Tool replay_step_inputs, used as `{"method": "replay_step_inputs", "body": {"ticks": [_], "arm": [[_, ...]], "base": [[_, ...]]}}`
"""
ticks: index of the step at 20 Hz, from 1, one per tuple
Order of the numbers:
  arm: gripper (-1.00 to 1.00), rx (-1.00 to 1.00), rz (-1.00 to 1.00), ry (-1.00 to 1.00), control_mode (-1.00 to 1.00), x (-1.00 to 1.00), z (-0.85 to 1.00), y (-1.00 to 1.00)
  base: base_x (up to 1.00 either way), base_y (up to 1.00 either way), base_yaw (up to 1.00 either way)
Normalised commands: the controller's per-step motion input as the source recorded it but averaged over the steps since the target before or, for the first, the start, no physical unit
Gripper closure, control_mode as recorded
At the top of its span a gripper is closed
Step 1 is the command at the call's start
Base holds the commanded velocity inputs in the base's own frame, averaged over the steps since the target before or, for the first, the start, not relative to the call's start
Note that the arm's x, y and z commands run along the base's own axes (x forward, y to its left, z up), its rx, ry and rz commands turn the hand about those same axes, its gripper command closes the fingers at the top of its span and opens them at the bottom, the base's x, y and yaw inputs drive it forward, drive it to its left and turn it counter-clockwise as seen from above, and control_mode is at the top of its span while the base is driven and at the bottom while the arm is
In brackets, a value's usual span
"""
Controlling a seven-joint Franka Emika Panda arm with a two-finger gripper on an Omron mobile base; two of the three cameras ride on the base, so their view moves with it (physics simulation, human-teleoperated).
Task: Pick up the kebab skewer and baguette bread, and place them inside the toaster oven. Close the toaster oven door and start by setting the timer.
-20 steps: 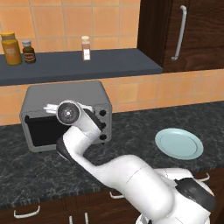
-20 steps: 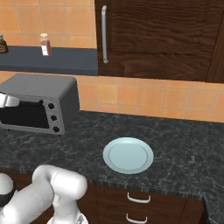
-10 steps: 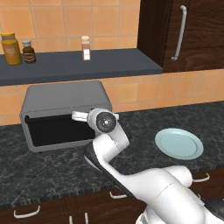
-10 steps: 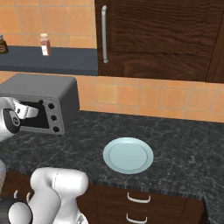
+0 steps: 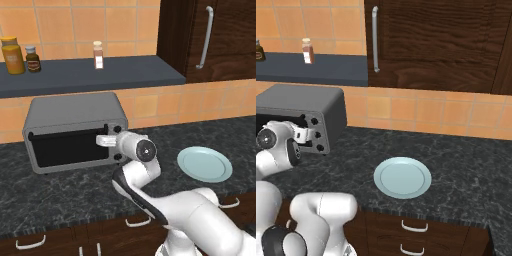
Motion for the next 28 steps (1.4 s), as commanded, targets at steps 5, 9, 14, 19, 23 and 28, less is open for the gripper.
{"method": "replay_step_inputs", "body": {"ticks": [5, 9, 14, 19, 23, 28], "arm": [[-1.00, 0.00, 0.12, -0.09, -1.00, -0.04, -0.41, -0.17], [-1.00, 0.00, 0.05, -0.02, -1.00, -0.01, -0.40, -0.02], [-1.00, 0.00, 0.00, 0.00, -1.00, 0.14, -0.29, 0.00], [-1.00, 0.00, 0.00, 0.00, -1.00, 0.19, -0.20, 0.00], [-1.00, 0.00, 0.00, -0.02, -1.00, 0.28, -0.21, -0.03], [-1.00, -0.03, 0.00, -0.08, -1.00, 0.20, -0.35, -0.16]], "base": [[0.00, 0.00, 0.00], [0.00, 0.00, 0.00], [0.00, 0.00, 0.00], [0.00, 0.00, 0.00], [0.00, 0.00, 0.00], [0.00, 0.00, 0.00]]}}
